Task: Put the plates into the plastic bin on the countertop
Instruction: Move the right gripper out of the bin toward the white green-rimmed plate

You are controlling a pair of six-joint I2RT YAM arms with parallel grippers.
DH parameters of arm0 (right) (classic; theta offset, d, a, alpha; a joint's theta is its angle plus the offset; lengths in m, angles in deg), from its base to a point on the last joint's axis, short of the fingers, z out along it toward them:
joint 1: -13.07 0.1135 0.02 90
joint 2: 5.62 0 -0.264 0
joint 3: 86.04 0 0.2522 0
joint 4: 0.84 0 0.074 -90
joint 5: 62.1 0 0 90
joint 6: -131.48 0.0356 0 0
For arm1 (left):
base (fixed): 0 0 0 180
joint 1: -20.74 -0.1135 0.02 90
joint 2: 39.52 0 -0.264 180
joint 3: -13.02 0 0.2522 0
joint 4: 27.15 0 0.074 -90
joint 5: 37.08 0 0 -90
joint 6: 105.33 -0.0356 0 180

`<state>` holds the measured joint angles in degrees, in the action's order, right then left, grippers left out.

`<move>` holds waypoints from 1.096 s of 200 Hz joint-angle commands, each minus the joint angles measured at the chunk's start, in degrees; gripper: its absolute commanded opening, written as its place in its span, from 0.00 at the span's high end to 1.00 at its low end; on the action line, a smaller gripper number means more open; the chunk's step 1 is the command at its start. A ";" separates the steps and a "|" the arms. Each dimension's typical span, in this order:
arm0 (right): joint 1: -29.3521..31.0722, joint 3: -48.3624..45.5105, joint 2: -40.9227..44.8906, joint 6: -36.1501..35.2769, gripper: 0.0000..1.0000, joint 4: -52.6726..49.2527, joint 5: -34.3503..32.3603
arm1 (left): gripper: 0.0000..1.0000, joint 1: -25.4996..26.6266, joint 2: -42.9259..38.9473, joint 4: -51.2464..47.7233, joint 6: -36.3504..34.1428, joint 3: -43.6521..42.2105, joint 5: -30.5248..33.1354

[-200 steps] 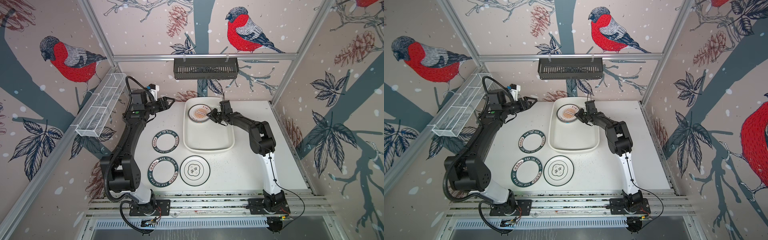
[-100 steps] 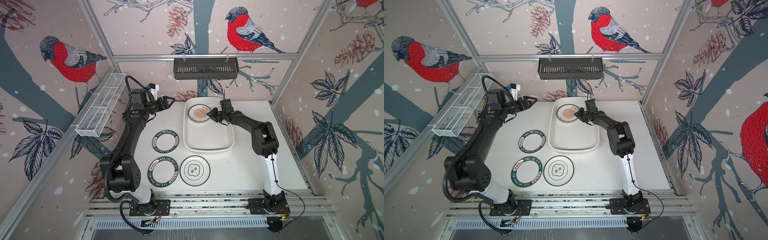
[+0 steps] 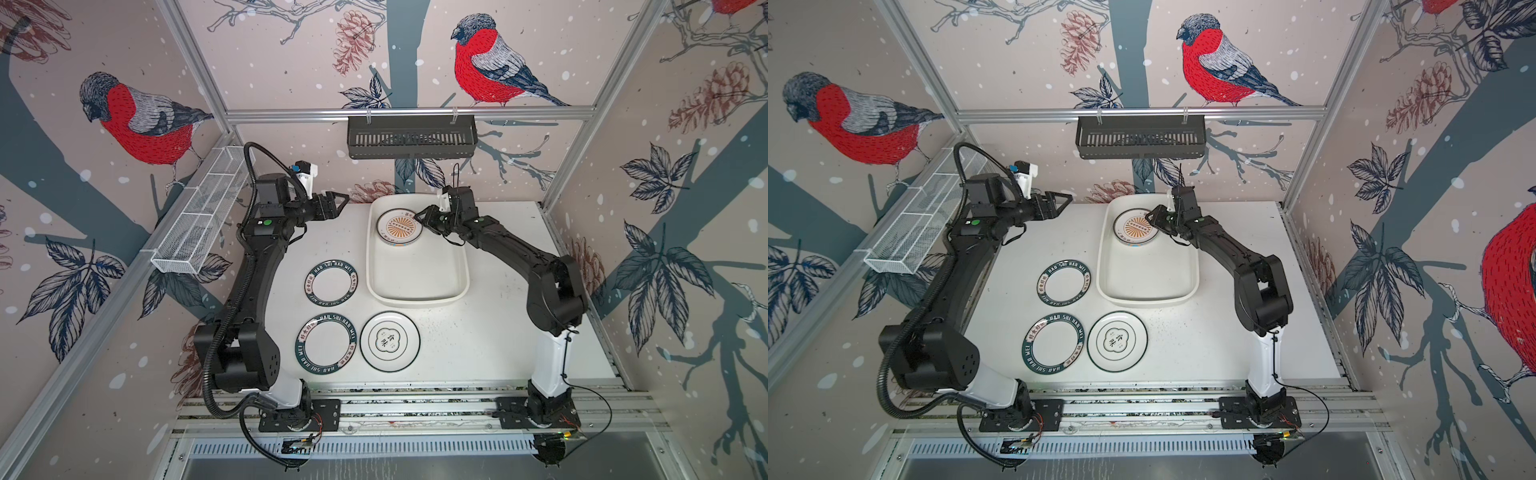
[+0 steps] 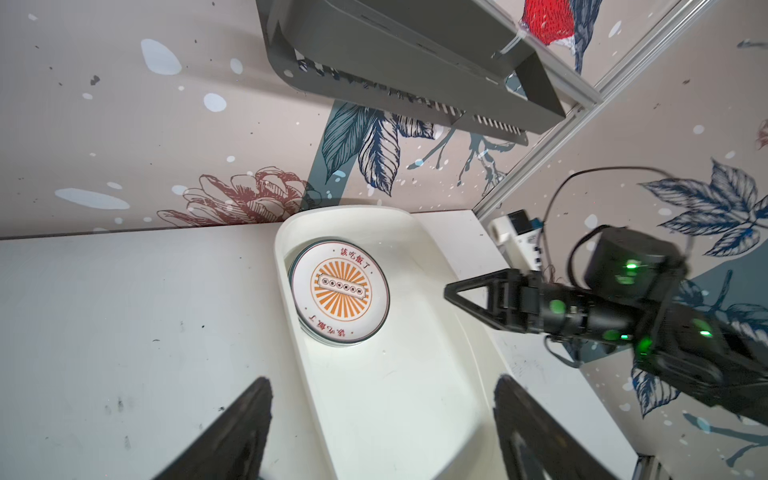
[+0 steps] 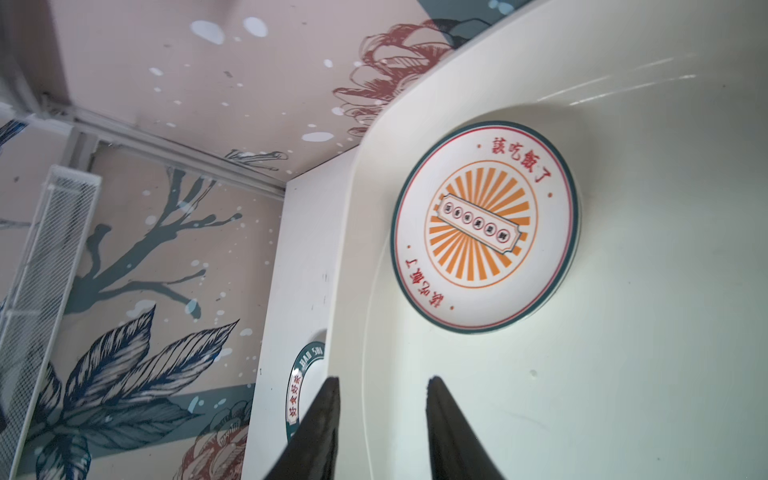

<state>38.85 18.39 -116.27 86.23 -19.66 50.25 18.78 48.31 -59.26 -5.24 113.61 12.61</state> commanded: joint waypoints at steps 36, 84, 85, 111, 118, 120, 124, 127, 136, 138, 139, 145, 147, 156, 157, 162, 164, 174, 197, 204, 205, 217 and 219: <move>3.42 -23.27 24.62 -8.83 0.57 4.52 1.79 | 0.15 2.15 -2.83 -12.19 -19.64 -2.13 0.82; 8.30 -40.41 42.15 -8.92 0.54 4.34 3.32 | 0.15 2.99 -5.39 -13.72 -23.61 -6.84 -1.74; 8.44 -40.80 42.43 -8.86 0.54 4.31 3.32 | 0.15 3.00 -5.39 -13.82 -23.71 -6.84 -1.81; 13.86 -48.86 49.96 -7.23 0.51 4.00 0.29 | 0.16 3.71 -5.46 -16.01 -25.74 -6.84 -3.51; 15.59 -51.31 51.91 -6.41 0.50 4.20 -0.73 | 0.16 3.93 -5.56 -16.02 -25.66 -6.74 -3.92; 15.82 -51.61 52.19 -6.33 0.50 4.24 -0.86 | 0.16 4.03 -5.63 -16.02 -25.65 -6.71 -4.10; 16.73 -52.74 53.03 -5.84 0.50 4.55 -1.33 | 0.16 4.15 -5.76 -16.02 -25.64 -6.67 -4.49; 17.38 -53.62 53.60 -5.48 0.50 4.73 -1.67 | 0.16 4.20 -5.84 -15.97 -25.60 -6.66 -4.70; 19.32 -56.37 55.26 -4.20 0.50 5.29 -2.61 | 0.17 4.80 -6.30 -15.58 -25.32 -6.59 -4.91; 19.66 -56.85 55.56 -3.98 0.50 5.32 -2.87 | 0.16 4.89 -6.34 -15.51 -25.23 -6.58 -4.83; 19.66 -56.85 55.56 -3.98 0.50 5.32 -2.87 | 0.16 4.96 -6.39 -15.46 -25.13 -6.58 -4.76; 20.84 -58.68 56.28 -3.07 0.50 5.70 -3.64 | 0.16 5.47 -6.69 -15.04 -24.75 -6.62 -4.01; 21.23 -59.21 56.52 -2.84 0.50 5.88 -3.87 | 0.16 5.65 -6.77 -14.91 -24.65 -6.66 -3.64; 22.56 -61.70 57.32 -1.64 0.50 7.26 -4.78 | 0.17 6.33 -7.13 -14.41 -24.35 -6.85 -2.61; 22.65 -61.99 57.36 -1.48 0.50 7.39 -4.91 | 0.17 6.39 -7.18 -14.38 -24.34 -6.85 -2.46; 23.10 -63.19 57.62 -0.83 0.50 8.09 -5.30 | 0.17 6.60 -7.34 -14.14 -24.25 -7.00 -2.01; 23.51 -64.08 57.85 -0.33 0.50 8.70 -5.61 | 0.17 6.68 -7.37 -14.05 -24.13 -7.15 -1.97; 24.38 -66.44 58.57 1.08 0.50 10.33 -6.38 | 0.17 6.70 -7.89 -13.09 -23.20 -7.94 -1.83; 26.21 -70.45 60.26 4.78 0.51 11.94 -10.12 | 0.17 6.89 -8.98 -11.71 -21.71 -9.27 -2.11; 26.99 -71.75 60.89 5.88 0.52 12.94 -11.03 | 0.17 6.94 -9.12 -11.46 -21.54 -9.31 -2.26; 27.02 -71.98 60.94 6.01 0.52 13.00 -11.15 | 0.17 6.96 -9.15 -11.45 -21.48 -9.31 -2.24; 28.36 -74.24 62.12 7.88 0.52 14.14 -13.14 | 0.17 7.00 -9.26 -10.70 -20.68 -9.62 -2.24; 28.54 -74.66 62.31 8.18 0.52 14.41 -13.50 | 0.17 6.97 -9.32 -10.47 -20.51 -9.67 -2.23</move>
<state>65.65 -53.08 -55.64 88.86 -10.57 41.96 25.58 39.70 -72.77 -27.21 104.43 10.99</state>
